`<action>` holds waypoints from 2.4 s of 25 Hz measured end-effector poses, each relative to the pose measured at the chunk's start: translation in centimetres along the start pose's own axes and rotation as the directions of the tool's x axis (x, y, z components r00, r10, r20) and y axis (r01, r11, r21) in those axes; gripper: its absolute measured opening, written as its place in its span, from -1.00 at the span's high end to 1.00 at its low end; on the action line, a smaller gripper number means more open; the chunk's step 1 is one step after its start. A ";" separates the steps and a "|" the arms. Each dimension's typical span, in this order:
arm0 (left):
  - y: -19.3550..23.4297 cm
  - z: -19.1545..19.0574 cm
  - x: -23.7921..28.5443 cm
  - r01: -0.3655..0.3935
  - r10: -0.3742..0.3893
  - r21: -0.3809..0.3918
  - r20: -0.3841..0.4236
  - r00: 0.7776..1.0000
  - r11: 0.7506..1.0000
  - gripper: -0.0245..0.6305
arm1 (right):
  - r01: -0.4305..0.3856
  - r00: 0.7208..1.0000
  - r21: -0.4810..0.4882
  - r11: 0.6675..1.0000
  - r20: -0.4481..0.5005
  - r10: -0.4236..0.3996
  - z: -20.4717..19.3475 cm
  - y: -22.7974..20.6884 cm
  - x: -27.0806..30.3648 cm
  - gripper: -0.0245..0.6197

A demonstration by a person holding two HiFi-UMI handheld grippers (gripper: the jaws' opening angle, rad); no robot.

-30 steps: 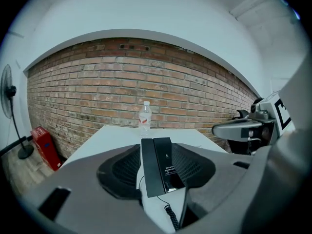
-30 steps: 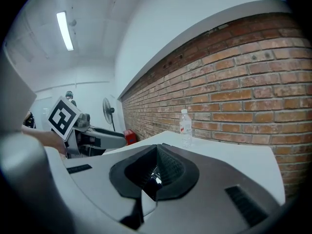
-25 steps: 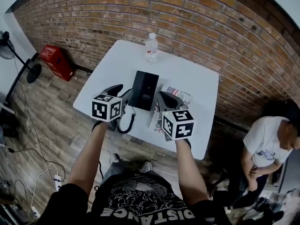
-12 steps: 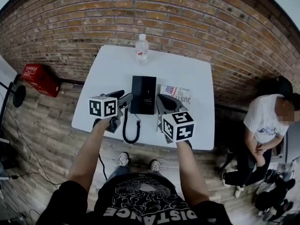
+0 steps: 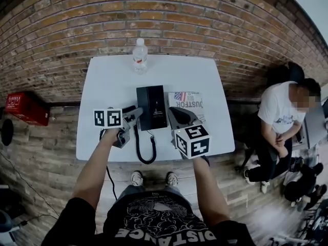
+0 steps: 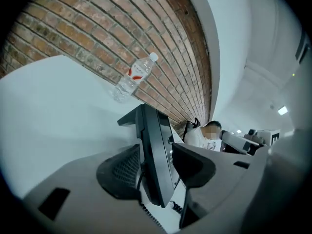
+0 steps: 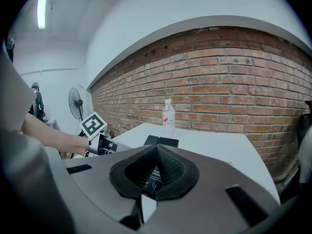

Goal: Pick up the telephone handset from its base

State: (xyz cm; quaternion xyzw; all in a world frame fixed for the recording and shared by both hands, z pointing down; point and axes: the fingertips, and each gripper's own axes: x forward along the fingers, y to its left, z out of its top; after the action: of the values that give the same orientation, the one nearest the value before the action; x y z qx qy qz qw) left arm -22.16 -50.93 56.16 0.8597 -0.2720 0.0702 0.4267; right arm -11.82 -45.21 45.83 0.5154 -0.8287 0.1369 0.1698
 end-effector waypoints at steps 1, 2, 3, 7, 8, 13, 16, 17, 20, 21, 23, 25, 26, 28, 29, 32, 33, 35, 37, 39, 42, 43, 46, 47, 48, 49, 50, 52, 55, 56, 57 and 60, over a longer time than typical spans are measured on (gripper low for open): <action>0.1 -0.1 0.3 0.025 -0.025 -0.013 -0.011 1.000 1.000 0.35 | 0.014 1.000 0.004 1.000 -0.005 -0.014 -0.2 0.1 0.1 0.92; 0.2 -0.2 0.6 0.049 -0.049 -0.027 -0.022 0.999 0.998 0.35 | 0.026 1.000 0.008 1.000 -0.009 -0.026 -0.5 0.2 0.3 0.92; 0.2 -0.3 0.8 0.072 -0.073 -0.041 -0.033 0.997 0.997 0.35 | 0.036 0.999 0.012 0.999 -0.014 -0.036 -0.7 0.4 0.5 0.92; 0.5 -0.5 1.4 0.139 -0.145 -0.064 -0.091 0.985 0.988 0.35 | 0.071 0.997 0.029 0.997 -0.033 -0.070 -1.3 1.0 1.0 0.92; 0.4 -0.5 1.6 0.158 -0.165 -0.071 -0.104 0.981 0.985 0.35 | 0.081 0.996 0.034 0.996 -0.037 -0.079 -1.4 1.1 1.0 0.92; -0.2 -1.0 2.4 0.252 -0.270 -0.129 -0.147 0.952 0.959 0.38 | 0.138 0.989 0.056 0.989 -0.065 -0.134 -2.7 1.0 0.5 0.92; 0.7 -1.0 2.3 0.250 -0.274 -0.167 -0.140 0.952 0.954 0.65 | 0.166 0.984 0.063 0.984 -0.077 -0.161 -3.4 0.8 0.1 0.92; 0.9 -1.0 2.3 0.252 -0.278 -0.185 -0.132 0.951 0.950 0.67 | 0.175 0.982 0.067 0.982 -0.081 -0.169 -3.7 0.8 -0.1 0.92; 0.8 -1.1 2.3 0.267 -0.295 -0.213 -0.114 0.949 0.940 0.68 | 0.195 0.978 0.080 0.978 -0.091 -0.188 -4.4 0.9 -0.6 0.92; 0.8 -1.1 2.3 0.269 -0.299 -0.221 -0.112 0.948 0.937 0.69 | 0.199 0.977 0.083 0.977 -0.094 -0.191 -4.6 0.9 -0.8 0.92; 0.8 -1.1 2.3 0.272 -0.302 -0.226 -0.113 0.946 0.935 0.69 | 0.204 0.976 0.087 0.975 -0.099 -0.196 -4.9 1.0 -1.1 0.92; 0.6 -0.9 2.3 0.279 -0.309 -0.228 -0.107 0.945 0.933 0.70 | 0.212 0.974 0.091 0.973 -0.103 -0.203 -5.1 1.0 -1.4 0.92; 0.5 -0.8 2.2 0.285 -0.314 -0.233 -0.101 0.944 0.930 0.70 | 0.217 0.973 0.094 0.972 -0.104 -0.207 -5.3 0.9 -1.7 0.92; 0.2 -0.9 2.0 0.296 -0.326 -0.244 -0.091 0.941 0.923 0.70 | 0.226 0.971 0.100 0.969 -0.108 -0.215 -5.5 1.0 -2.1 0.92; 0.0 -0.9 1.8 0.300 -0.329 -0.244 -0.088 0.940 0.922 0.70 | 0.228 0.970 0.102 0.968 -0.108 -0.218 -5.6 1.0 -2.4 0.92; -0.4 -0.9 1.5 0.298 -0.325 -0.234 -0.084 0.942 0.925 0.70 | 0.232 0.970 0.106 0.967 -0.105 -0.221 -5.7 1.2 -3.0 0.92; -0.5 -0.9 1.3 0.297 -0.322 -0.236 -0.077 0.943 0.925 0.70 | 0.233 0.969 0.107 0.967 -0.105 -0.222 -5.7 1.3 -3.2 0.92; -0.7 -0.8 0.8 0.296 -0.318 -0.243 -0.056 0.946 0.924 0.70 | 0.232 0.970 0.111 0.966 -0.099 -0.222 -5.8 1.3 -3.6 0.92; -1.1 -0.6 0.2 0.298 -0.315 -0.236 -0.036 0.948 0.925 0.70 | 0.228 0.972 0.109 0.968 -0.085 -0.219 -5.5 1.4 -4.1 0.92; -1.8 -0.5 -0.4 0.300 -0.313 -0.223 -0.022 0.950 0.928 0.70 | 0.223 0.974 0.107 0.969 -0.071 -0.216 -5.3 1.4 -4.7 0.92; -3.4 -0.6 -1.3 0.306 -0.313 -0.204 -0.003 0.950 0.930 0.70 | 0.213 0.977 0.109 0.971 -0.052 -0.209 -5.3 1.5 -6.0 0.92; -4.0 -0.6 -1.6 0.307 -0.312 -0.194 0.005 0.950 0.932 0.70 | 0.208 0.978 0.108 0.972 -0.045 -0.204 -5.3 1.5 -6.4 0.92; -6.1 -0.6 -2.4 0.314 -0.314 -0.162 0.027 0.949 0.935 0.70 | 0.192 0.981 0.100 0.976 -0.023 -0.191 -5.1 1.5 -7.7 0.92; -6.9 -0.7 -2.7 0.317 -0.316 -0.153 0.033 0.948 0.936 0.70 | 0.188 0.982 0.098 0.977 -0.015 -0.187 -5.1 1.6 -8.2 0.92; -7.8 -0.9 -3.0 0.320 -0.318 -0.143 0.038 0.947 0.937 0.70 | 0.183 0.983 0.098 0.978 -0.008 -0.183 -5.0 1.6 -8.7 0.92; -8.6 -1.2 -3.3 0.322 -0.319 -0.134 0.042 0.947 0.937 0.70 | 0.176 0.984 0.097 0.980 -0.001 -0.177 -5.0 1.7 -9.2 0.92; -9.4 -1.4 -3.7 0.324 -0.320 -0.125 0.046 0.946 0.938 0.70 | 0.170 0.985 0.095 0.981 0.007 -0.171 -4.9 1.8 -9.8 0.92; -10.9 -2.0 -4.4 0.324 -0.320 -0.108 0.058 0.946 0.940 0.70 | 0.157 0.987 0.089 0.984 0.025 -0.160 -4.7 2.1 -10.8 0.92; -12.9 -3.1 -5.5 0.317 -0.312 -0.084 0.069 0.948 0.945 0.70 | 0.146 0.987 0.083 0.986 0.051 -0.150 -4.4 2.3 -12.6 0.92; -13.7 -3.5 -5.9 0.314 -0.309 -0.074 0.071 0.948 0.947 0.70 | 0.142 0.987 0.079 0.987 0.060 -0.147 -4.3 2.4 -13.2 0.92; -14.4 -3.9 -6.3 0.312 -0.307 -0.063 0.074 0.949 0.948 0.70 | 0.138 0.987 0.076 0.988 0.069 -0.143 -4.2 2.5 -13.8 0.92; -16.7 -5.2 -7.3 0.308 -0.304 -0.030 0.087 0.949 0.951 0.70 | 0.124 0.987 0.070 0.990 0.094 -0.130 -4.1 2.8 -15.6 0.92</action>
State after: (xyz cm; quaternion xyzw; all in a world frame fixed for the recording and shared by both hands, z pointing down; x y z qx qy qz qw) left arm -18.88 -35.81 45.19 0.8841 -0.1540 -0.0376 0.4397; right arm -7.32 -29.77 42.82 0.5786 -0.7966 0.1267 0.1204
